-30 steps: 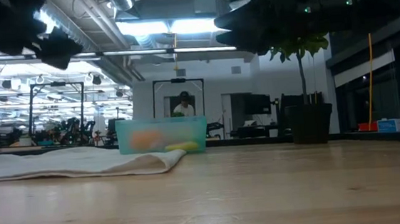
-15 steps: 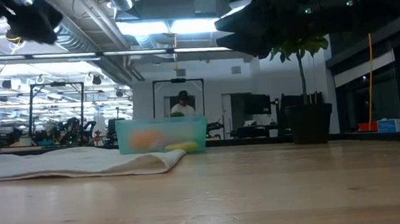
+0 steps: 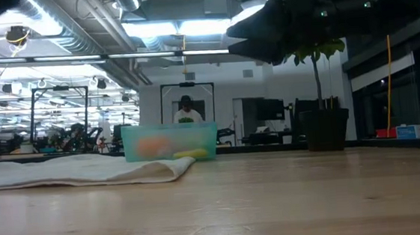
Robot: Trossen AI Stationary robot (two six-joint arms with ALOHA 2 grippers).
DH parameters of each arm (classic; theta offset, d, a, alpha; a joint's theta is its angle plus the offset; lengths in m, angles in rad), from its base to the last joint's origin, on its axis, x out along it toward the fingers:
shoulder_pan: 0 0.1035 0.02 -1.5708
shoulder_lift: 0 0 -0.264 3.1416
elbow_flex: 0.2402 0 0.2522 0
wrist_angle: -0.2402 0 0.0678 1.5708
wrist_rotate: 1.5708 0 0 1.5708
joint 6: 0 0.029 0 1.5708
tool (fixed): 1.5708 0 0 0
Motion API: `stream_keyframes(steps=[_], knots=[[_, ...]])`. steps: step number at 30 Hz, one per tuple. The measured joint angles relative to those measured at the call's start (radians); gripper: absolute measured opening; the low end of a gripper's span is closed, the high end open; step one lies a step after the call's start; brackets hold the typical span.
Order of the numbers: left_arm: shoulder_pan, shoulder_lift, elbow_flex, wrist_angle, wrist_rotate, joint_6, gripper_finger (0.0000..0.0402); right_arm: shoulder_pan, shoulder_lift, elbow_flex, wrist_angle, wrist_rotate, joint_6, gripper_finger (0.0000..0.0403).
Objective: Pick and placing Produce into tupperware
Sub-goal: Put the brown potato into the blue bin
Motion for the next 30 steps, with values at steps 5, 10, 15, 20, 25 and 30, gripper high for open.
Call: stream_keyframes(steps=[5, 10, 15, 20, 25, 30], knots=[[-0.066, 0.139, 0.137, -0.052, 0.001, -0.104, 0.0275, 0.007, 0.000, 0.000, -0.021, -0.002, 0.003, 0.0316], [-0.121, 0.261, 0.267, -0.124, 0.003, -0.205, 0.0275, 0.022, 0.000, 0.000, -0.020, -0.006, -0.001, 0.0316], [-0.148, 0.374, 0.385, -0.257, 0.012, -0.323, 0.0275, 0.022, 0.000, 0.000, -0.020, -0.006, 0.000, 0.0316], [-0.147, 0.455, 0.446, -0.287, 0.031, -0.369, 0.0275, 0.025, 0.000, 0.000, -0.020, -0.006, 0.000, 0.0316], [-0.135, 0.503, 0.448, -0.289, 0.043, -0.376, 0.0275, 0.041, 0.000, 0.000, -0.020, -0.007, -0.002, 0.0316], [-0.128, 0.534, 0.448, -0.298, 0.055, -0.376, 0.0275, 0.059, 0.000, 0.000, -0.021, -0.007, -0.004, 0.0316]])
